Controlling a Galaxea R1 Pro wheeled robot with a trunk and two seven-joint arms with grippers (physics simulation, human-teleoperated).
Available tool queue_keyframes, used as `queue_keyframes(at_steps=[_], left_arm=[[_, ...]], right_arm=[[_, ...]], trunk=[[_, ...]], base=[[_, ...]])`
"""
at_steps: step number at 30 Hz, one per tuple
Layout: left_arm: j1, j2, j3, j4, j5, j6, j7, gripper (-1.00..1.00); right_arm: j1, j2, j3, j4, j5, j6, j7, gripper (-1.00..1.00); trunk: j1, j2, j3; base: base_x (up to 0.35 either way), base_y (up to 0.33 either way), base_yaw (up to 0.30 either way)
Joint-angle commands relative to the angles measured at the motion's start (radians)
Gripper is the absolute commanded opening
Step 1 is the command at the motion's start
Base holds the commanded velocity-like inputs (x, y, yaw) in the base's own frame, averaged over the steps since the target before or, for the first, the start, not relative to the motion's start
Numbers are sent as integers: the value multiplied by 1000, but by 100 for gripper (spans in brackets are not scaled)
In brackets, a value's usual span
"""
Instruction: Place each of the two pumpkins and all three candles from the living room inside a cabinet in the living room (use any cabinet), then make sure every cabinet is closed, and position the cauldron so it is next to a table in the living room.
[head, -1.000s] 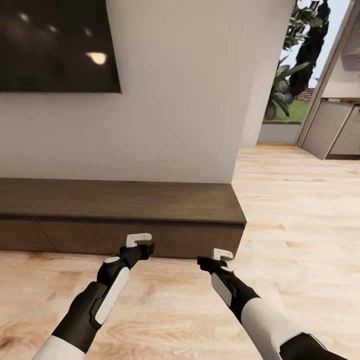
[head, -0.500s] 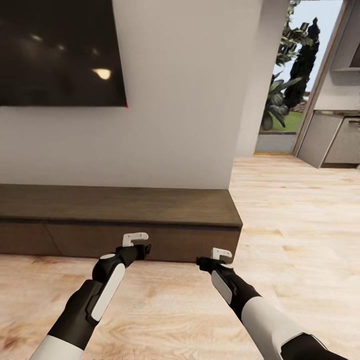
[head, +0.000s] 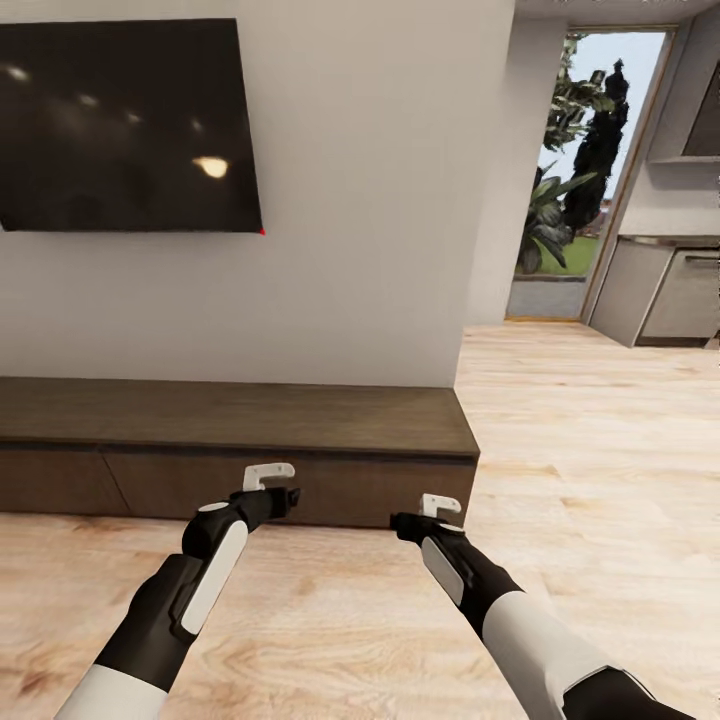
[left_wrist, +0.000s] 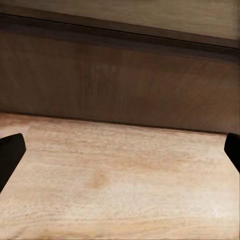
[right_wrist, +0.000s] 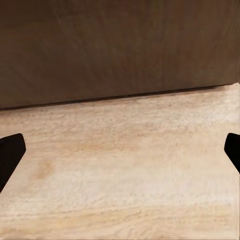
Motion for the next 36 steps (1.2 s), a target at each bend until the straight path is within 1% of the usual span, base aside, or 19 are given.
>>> queue_keyframes(at_steps=[1,12,16,22,31,36], left_arm=[[-1,1,-2,-1,11,3,10,100],[-1,-11,-2,-2,10,4,10,100],[-1,-11,-2,-2,10,4,10,100],[-1,-12,-2,-3,10,4,10,100],[-1,-14,-2,-4,10,4,10,100],[-1,-15,-1,-19,10,4,10,100]], right_arm=[[-1,-1,8,-6,-9,5,-9,100],[-1,0,8,-21,-9,9,-12,100],[-1,1,8,-21,-10,15,-12,100],[-1,1,9,-21,-10,22,-12,100],[-1,1,11,-21,-9,23,-11,100],[-1,2,11,-21,-9,23,-10,100]], trunk=[[-4,7,2],[-47,84,37],[-62,112,49],[-85,154,68],[-119,217,96],[-139,252,112]], base=[[-154,43,0],[-23,6,0],[-204,0,59],[-251,0,247],[-29,0,288],[-1,0,291]])
